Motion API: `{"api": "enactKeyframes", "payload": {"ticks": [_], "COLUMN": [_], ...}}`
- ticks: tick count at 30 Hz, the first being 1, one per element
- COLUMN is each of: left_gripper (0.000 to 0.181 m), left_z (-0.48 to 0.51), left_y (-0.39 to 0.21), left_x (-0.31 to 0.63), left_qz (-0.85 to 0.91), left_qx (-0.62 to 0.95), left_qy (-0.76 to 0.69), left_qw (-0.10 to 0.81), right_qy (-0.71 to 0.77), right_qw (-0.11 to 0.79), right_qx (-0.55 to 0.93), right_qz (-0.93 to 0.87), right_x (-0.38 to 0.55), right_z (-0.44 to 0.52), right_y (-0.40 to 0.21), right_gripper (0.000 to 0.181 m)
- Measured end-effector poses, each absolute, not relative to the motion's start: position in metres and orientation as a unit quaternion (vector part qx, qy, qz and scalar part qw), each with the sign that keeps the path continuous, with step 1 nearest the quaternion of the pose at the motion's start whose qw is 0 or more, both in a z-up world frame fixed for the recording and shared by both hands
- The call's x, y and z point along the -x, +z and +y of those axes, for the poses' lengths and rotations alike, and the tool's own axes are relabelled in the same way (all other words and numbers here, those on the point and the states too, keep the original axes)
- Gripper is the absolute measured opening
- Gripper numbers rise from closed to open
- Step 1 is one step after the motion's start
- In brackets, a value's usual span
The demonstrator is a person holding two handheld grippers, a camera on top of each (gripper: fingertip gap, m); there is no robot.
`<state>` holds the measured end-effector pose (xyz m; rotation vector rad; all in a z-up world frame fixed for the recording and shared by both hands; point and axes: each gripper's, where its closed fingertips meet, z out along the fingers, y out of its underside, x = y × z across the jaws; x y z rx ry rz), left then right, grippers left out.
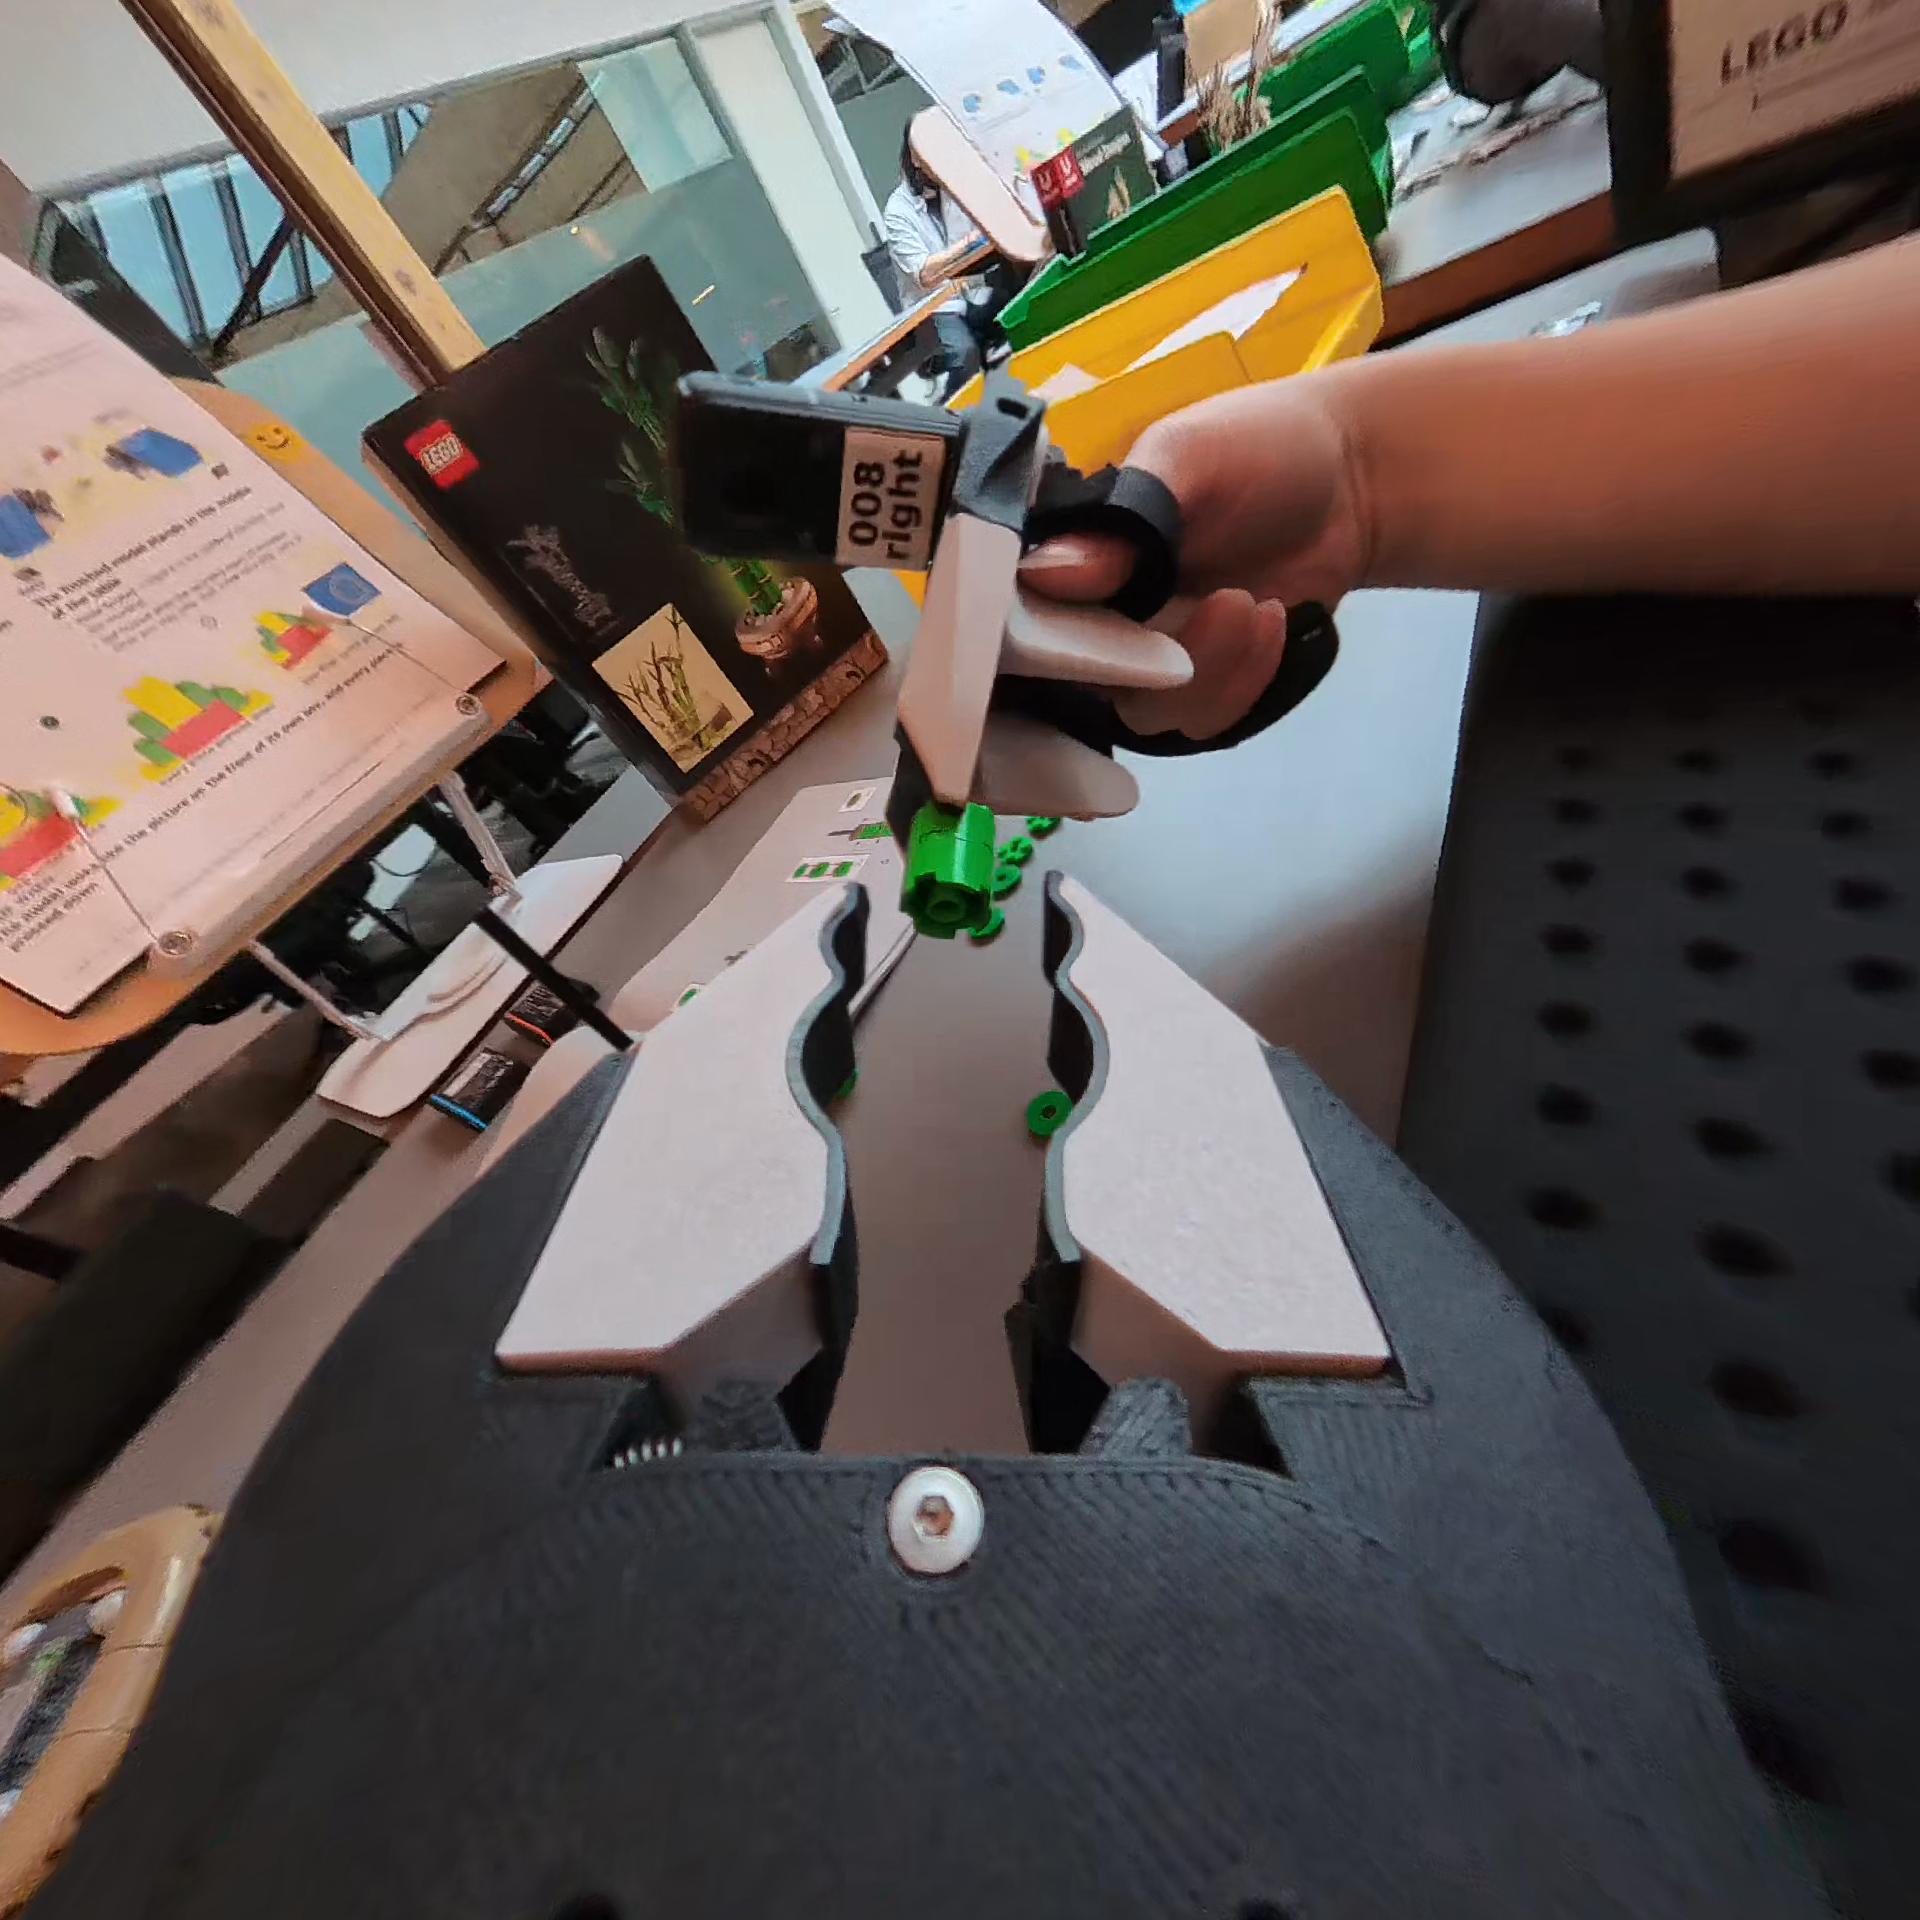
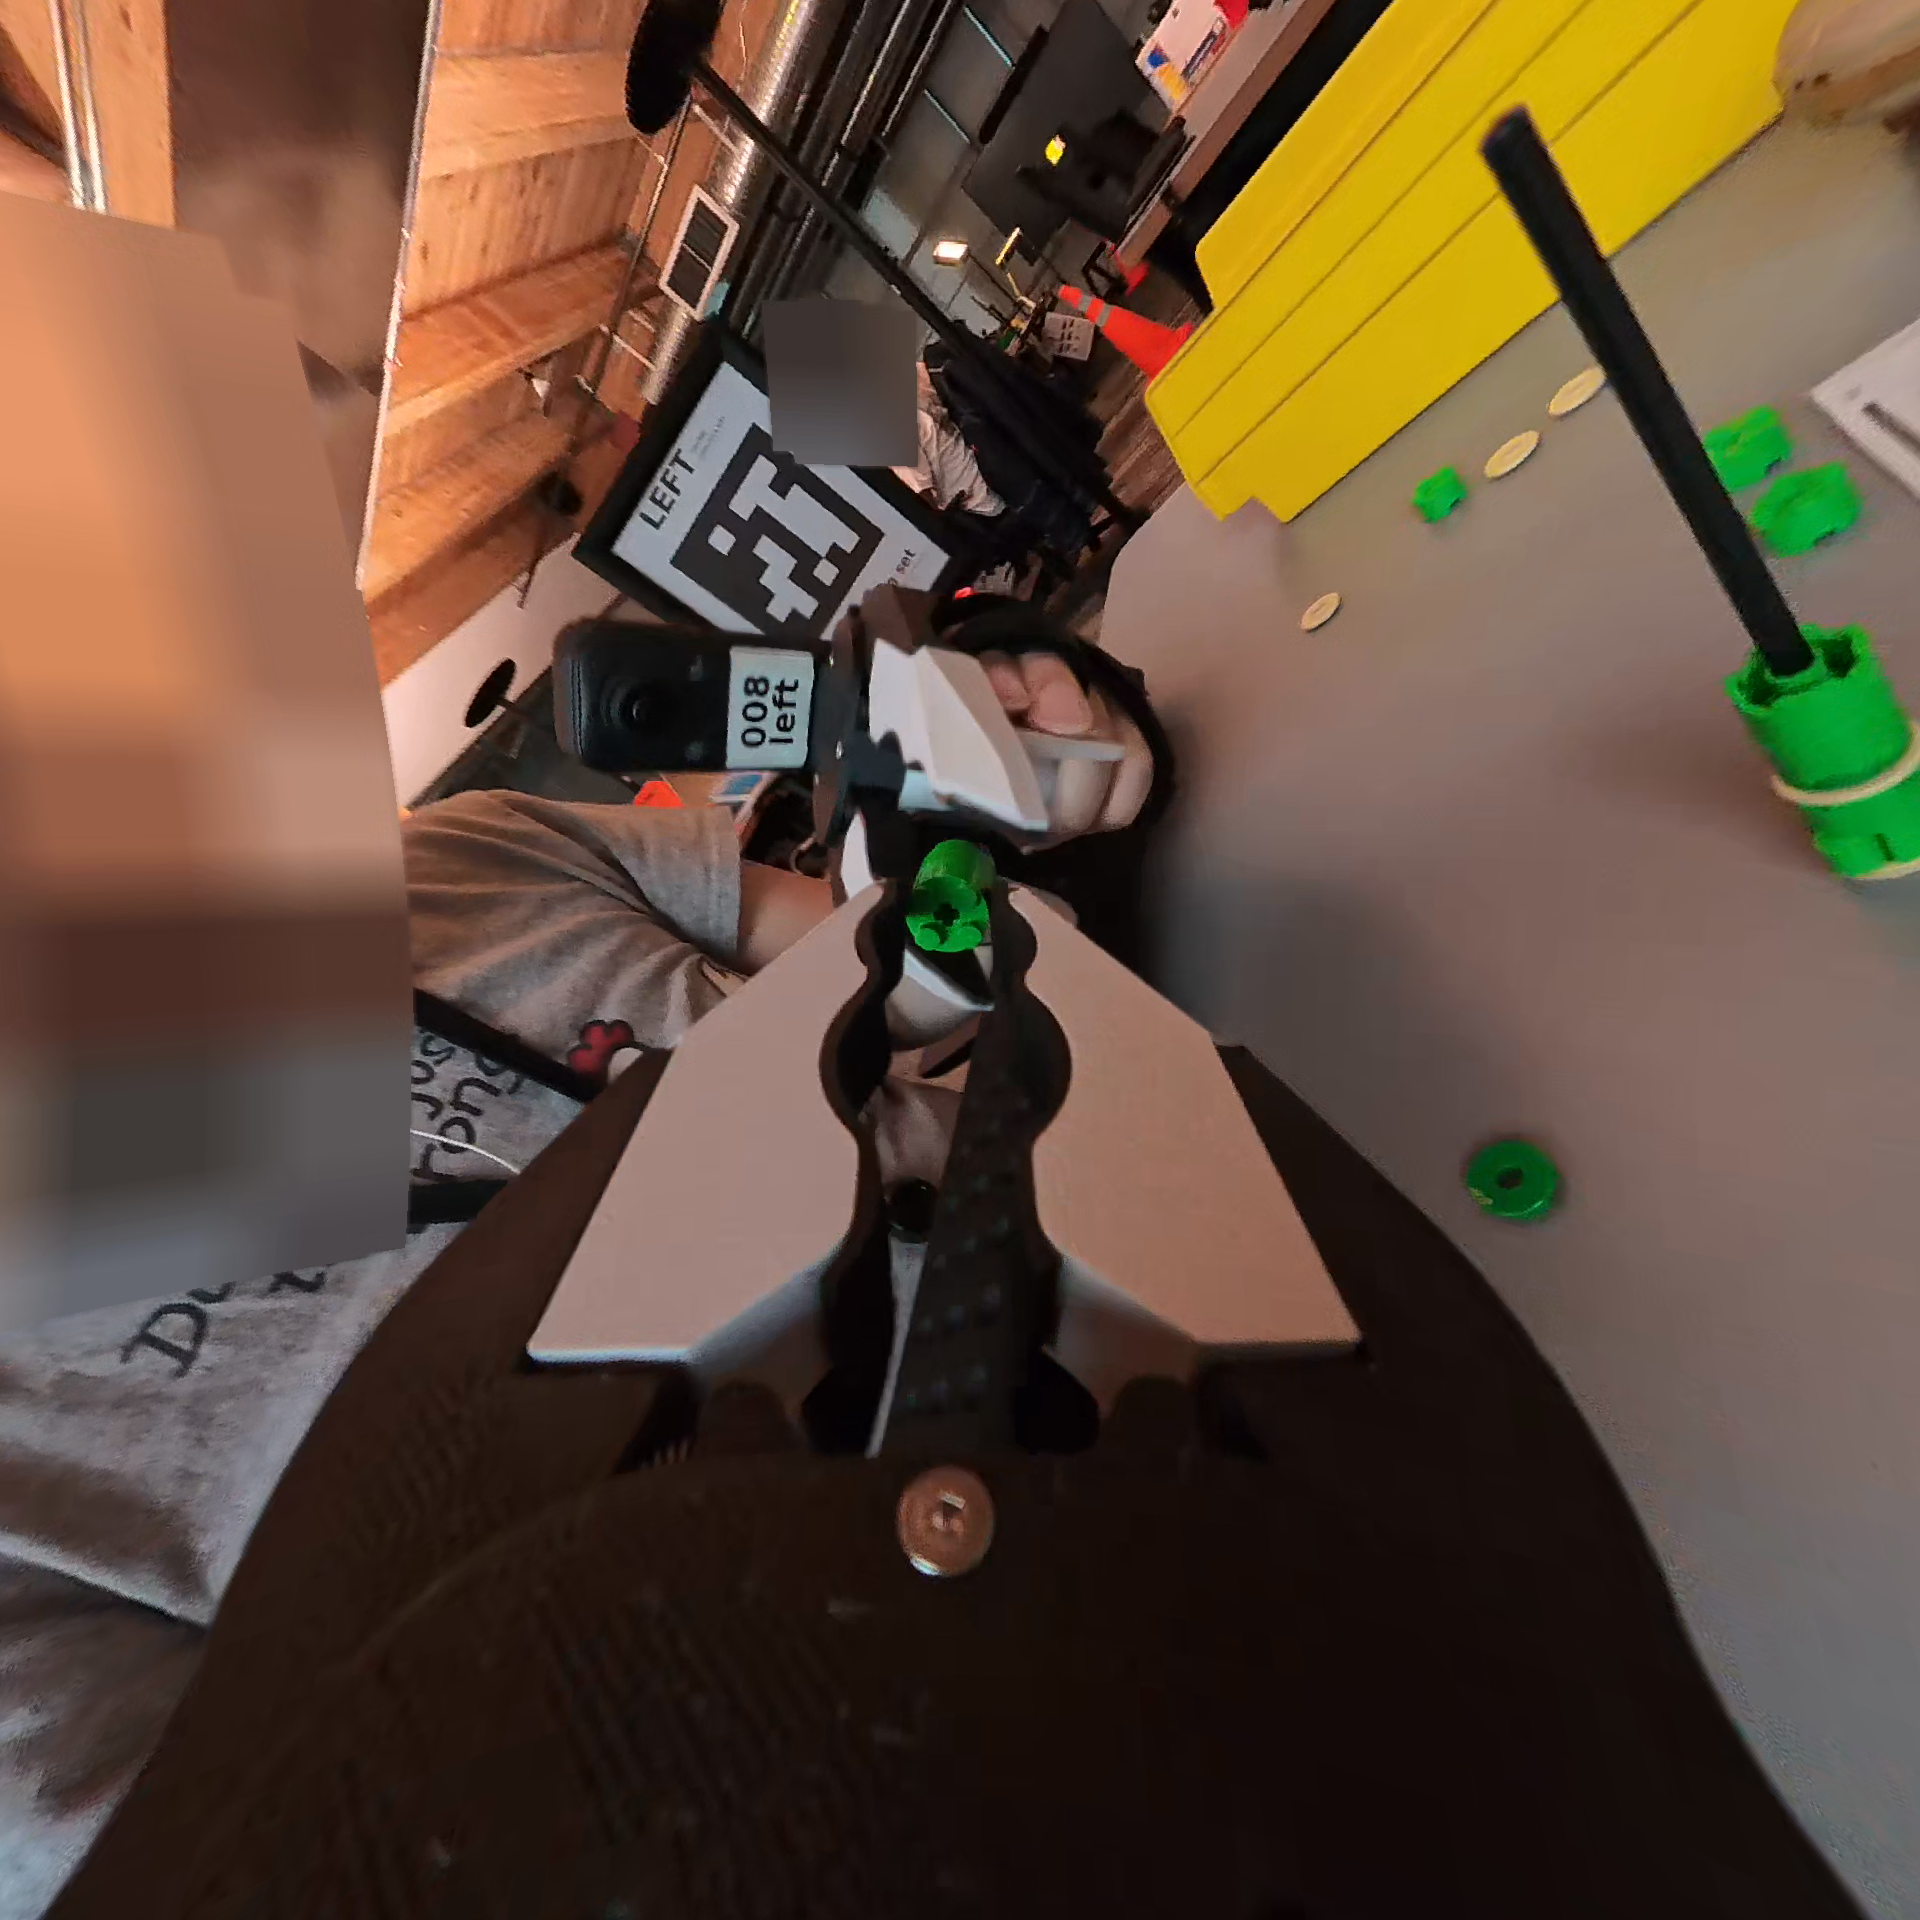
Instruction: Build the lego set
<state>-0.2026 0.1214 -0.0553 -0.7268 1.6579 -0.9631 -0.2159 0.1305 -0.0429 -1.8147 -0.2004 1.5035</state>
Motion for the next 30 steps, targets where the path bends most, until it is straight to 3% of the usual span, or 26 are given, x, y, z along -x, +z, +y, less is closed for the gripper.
{"api": "enactKeyframes", "payload": {"ticks": [3, 13, 15, 19, 25, 30], "left_gripper": [0.013, 0.013, 0.013, 0.013, 0.013, 0.013], "left_z": [0.122, 0.126, 0.135, 0.164, 0.176, 0.173], "left_y": [-0.056, -0.054, -0.049, -0.034, -0.036, -0.045], "left_x": [0.202, 0.202, 0.203, 0.208, 0.207, 0.203], "left_qz": [0.695, 0.692, 0.681, 0.631, 0.616, 0.634], "left_qx": [0.285, 0.287, 0.301, 0.355, 0.388, 0.388], "left_qy": [-0.376, -0.367, -0.373, -0.394, -0.398, -0.379], "left_qw": [0.542, 0.551, 0.554, 0.567, 0.558, 0.551], "right_qy": [0.598, 0.594, 0.548, 0.294, 0.149, 0.138], "right_qw": [0.367, 0.371, 0.408, 0.481, 0.352, 0.346], "right_qx": [0.71, 0.711, 0.727, 0.8, 0.872, 0.882], "right_qz": [-0.065, -0.059, -0.067, -0.203, -0.304, -0.289], "right_x": [0.214, 0.214, 0.202, 0.175, 0.177, 0.174], "right_z": [0.132, 0.136, 0.142, 0.147, 0.139, 0.145], "right_y": [-0.046, -0.049, -0.05, -0.084, -0.152, -0.156], "right_gripper": [0.014, 0.018, 0.035, 0.034, 0.029, 0.025]}}
